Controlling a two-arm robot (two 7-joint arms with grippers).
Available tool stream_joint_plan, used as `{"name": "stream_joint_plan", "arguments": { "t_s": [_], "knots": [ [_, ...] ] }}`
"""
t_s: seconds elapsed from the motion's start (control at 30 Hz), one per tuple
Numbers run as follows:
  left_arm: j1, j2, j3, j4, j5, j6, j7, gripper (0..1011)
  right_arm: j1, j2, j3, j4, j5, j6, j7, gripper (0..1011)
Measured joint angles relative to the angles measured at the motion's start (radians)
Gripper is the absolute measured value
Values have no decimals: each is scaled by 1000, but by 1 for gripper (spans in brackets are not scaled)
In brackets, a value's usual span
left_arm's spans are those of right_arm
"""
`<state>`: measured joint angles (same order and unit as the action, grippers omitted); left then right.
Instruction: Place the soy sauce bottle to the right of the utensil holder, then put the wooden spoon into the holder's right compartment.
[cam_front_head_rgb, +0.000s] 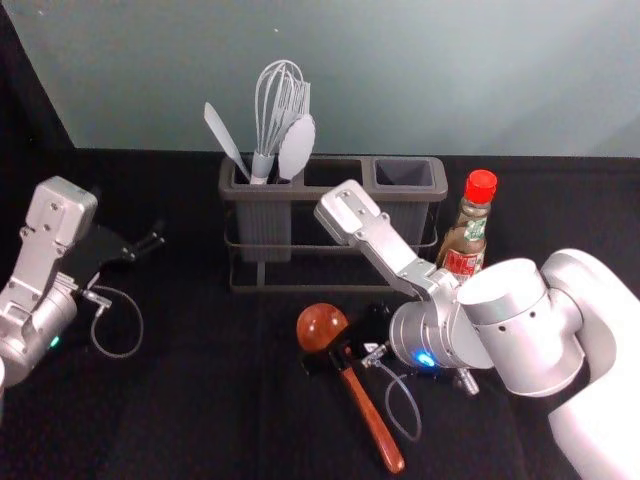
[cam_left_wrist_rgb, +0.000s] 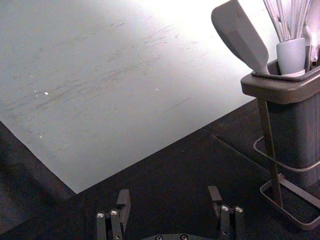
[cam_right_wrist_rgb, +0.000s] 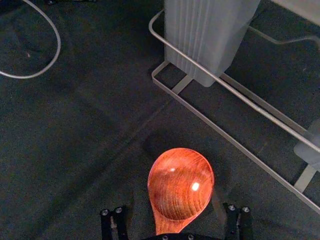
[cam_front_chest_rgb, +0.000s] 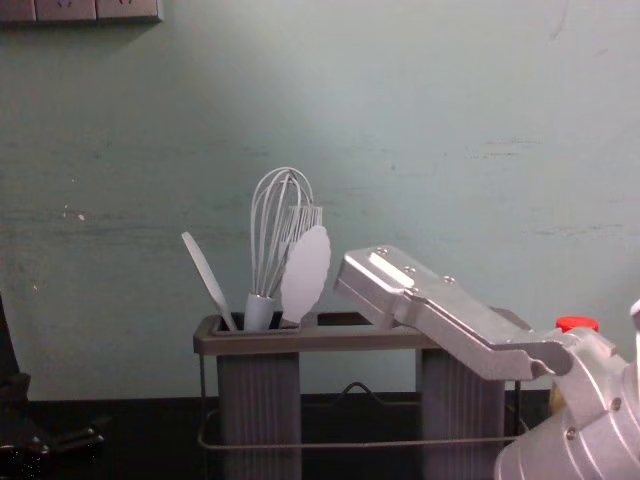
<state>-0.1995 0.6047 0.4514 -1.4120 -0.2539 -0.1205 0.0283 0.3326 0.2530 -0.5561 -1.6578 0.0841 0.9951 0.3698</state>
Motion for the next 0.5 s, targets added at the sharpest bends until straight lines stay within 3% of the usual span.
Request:
{"name": "stream_joint_plan", "arguments": {
  "t_s": [0.5],
  "knots": [
    [0,0,0,0,0,0,0,1011,13,-34,2,39,-36,4,11,1003]
  ]
}}
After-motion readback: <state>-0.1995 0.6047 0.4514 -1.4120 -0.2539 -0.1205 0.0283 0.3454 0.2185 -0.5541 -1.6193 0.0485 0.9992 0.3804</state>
